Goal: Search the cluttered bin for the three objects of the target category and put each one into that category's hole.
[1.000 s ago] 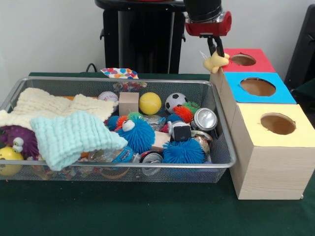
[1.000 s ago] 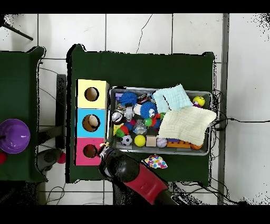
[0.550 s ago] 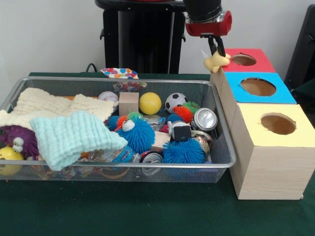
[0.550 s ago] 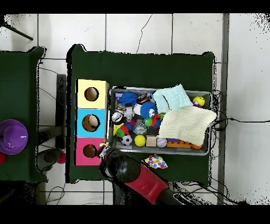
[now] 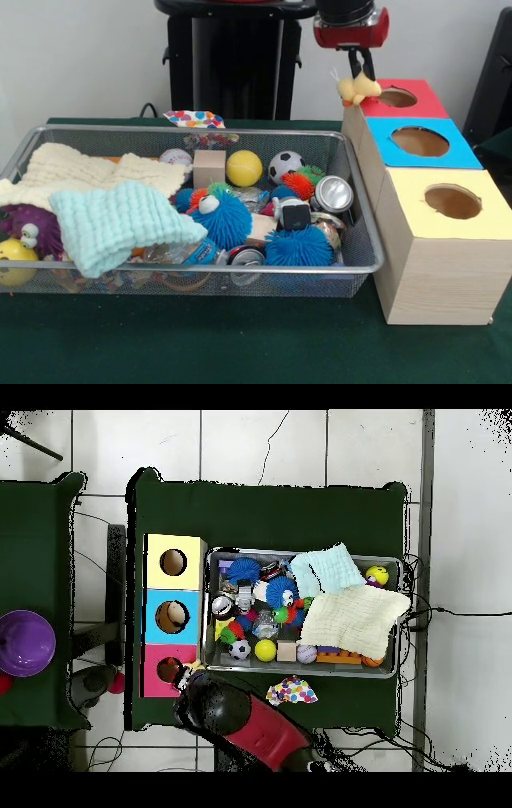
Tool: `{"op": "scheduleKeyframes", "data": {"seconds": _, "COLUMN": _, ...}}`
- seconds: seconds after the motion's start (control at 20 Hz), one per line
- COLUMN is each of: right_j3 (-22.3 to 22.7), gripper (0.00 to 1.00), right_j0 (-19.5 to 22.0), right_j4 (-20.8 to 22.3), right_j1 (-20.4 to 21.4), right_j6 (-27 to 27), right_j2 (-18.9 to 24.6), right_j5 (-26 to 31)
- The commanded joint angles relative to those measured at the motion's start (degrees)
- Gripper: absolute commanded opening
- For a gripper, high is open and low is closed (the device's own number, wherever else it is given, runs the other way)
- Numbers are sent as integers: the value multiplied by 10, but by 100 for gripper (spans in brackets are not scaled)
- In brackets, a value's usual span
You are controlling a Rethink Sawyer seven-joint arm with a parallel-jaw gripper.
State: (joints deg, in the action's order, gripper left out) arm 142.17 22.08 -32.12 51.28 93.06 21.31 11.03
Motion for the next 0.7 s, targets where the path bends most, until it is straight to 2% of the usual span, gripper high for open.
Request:
{"op": "scheduleKeyframes", "data": {"seconds": 0.05, "right_j3": -83, "gripper": 0, "right_j0": -60, "right_j4": 24, "right_j1": 26, "right_j6": 150, "right_j2": -85, "right_j5": 132}}
{"op": "scheduleKeyframes", "data": {"seconds": 0.25, "right_j3": -112, "gripper": 0, "right_j0": -94, "right_j4": 53, "right_j1": 28, "right_j6": 146, "right_j2": -136, "right_j5": 162}}
{"op": "scheduleKeyframes", "data": {"seconds": 0.4, "right_j3": -121, "gripper": 0, "right_j0": -101, "right_j4": 50, "right_j1": 26, "right_j6": 152, "right_j2": -147, "right_j5": 166}}
{"op": "scheduleKeyframes", "data": {"seconds": 0.45, "right_j3": -102, "gripper": 0, "right_j0": -86, "right_j4": 24, "right_j1": 25, "right_j6": 144, "right_j2": -120, "right_j5": 139}}
{"op": "scheduleKeyframes", "data": {"seconds": 0.55, "right_j3": -53, "gripper": 0, "right_j0": -41, "right_j4": -47, "right_j1": 27, "right_j6": 118, "right_j2": -38, "right_j5": 76}}
{"op": "scheduleKeyframes", "data": {"seconds": 0.6, "right_j3": -39, "gripper": 0, "right_j0": -25, "right_j4": -65, "right_j1": 26, "right_j6": 113, "right_j2": -9, "right_j5": 52}}
{"op": "scheduleKeyframes", "data": {"seconds": 0.65, "right_j3": -22, "gripper": 0, "right_j0": 7, "right_j4": -85, "right_j1": 19, "right_j6": 104, "right_j2": 38, "right_j5": 20}}
{"op": "scheduleKeyframes", "data": {"seconds": 0.7, "right_j3": -15, "gripper": 0, "right_j0": 24, "right_j4": -91, "right_j1": 15, "right_j6": 104, "right_j2": 65, "right_j5": 3}}
